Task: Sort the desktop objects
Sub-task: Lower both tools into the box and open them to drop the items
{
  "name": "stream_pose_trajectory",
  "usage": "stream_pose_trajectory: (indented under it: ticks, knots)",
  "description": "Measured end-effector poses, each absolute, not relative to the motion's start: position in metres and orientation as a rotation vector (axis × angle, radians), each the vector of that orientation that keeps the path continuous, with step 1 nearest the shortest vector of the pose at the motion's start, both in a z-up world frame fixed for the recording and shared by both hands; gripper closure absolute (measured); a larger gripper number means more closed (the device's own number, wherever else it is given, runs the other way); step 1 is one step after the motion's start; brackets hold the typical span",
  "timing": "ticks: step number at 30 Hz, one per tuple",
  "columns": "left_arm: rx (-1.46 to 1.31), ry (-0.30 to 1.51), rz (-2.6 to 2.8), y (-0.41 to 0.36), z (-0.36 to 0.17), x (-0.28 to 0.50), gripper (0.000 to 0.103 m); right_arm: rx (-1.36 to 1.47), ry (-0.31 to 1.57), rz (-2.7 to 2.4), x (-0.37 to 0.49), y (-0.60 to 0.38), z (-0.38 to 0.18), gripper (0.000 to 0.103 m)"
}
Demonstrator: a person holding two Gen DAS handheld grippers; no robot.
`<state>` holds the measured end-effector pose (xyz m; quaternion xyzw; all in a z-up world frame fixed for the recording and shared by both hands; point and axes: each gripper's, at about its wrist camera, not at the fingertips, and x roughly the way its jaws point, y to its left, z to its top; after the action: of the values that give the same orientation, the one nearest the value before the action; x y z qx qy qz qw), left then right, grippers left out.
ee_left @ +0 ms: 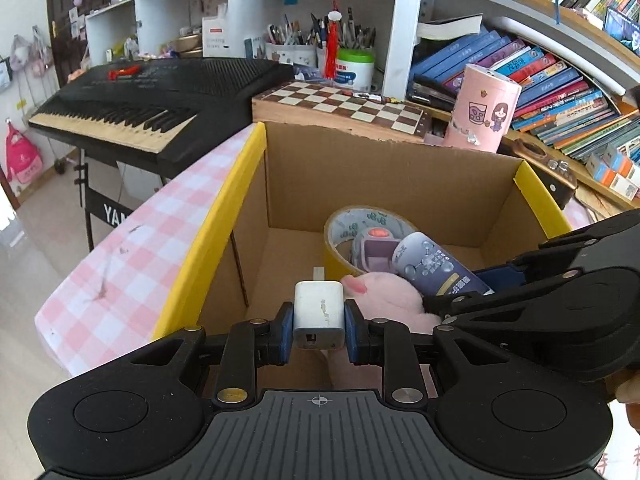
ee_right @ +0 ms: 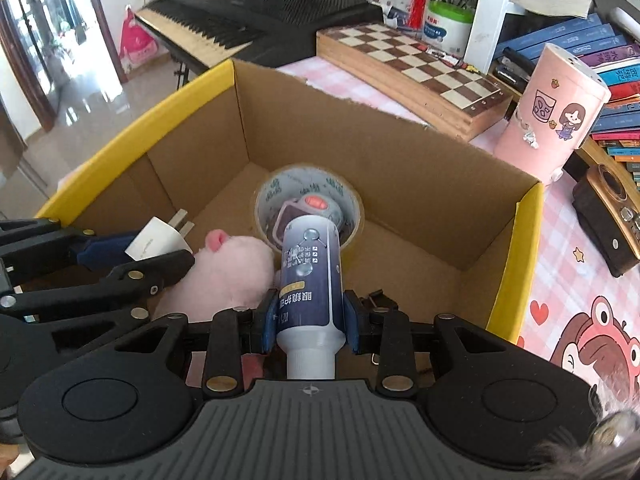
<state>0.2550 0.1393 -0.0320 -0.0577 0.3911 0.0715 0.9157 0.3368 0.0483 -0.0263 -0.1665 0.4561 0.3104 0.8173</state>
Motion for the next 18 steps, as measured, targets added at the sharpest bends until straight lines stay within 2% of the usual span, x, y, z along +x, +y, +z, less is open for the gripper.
stream_pose_trajectory:
  ticks: [2,5,8,9,18]
  knots:
    - [-0.108,0.803,0.154,0.138,-0.030,0.254,0.076,-0.352,0.959,0.655,0.336,0.048,-0.025,0.068]
    - [-0.101,0.751,0.171,0.136,-0.020,0.245,0.066,-0.302,0.920,0.638,0.334,0.041,-0.019,0.063]
    - [-0.080,0.665,0.193,0.131,-0.004,0.230,0.042,-0.223,0.865,0.622,0.326,0.026,-0.007,0.060]
    - [-0.078,0.633,0.189,0.131,0.001,0.224,0.036,-0.208,0.839,0.614,0.322,0.022,-0.001,0.059]
    - [-0.108,0.455,0.154,0.119,0.046,0.176,0.019,-0.082,0.654,0.538,0.273,-0.019,0.046,0.059]
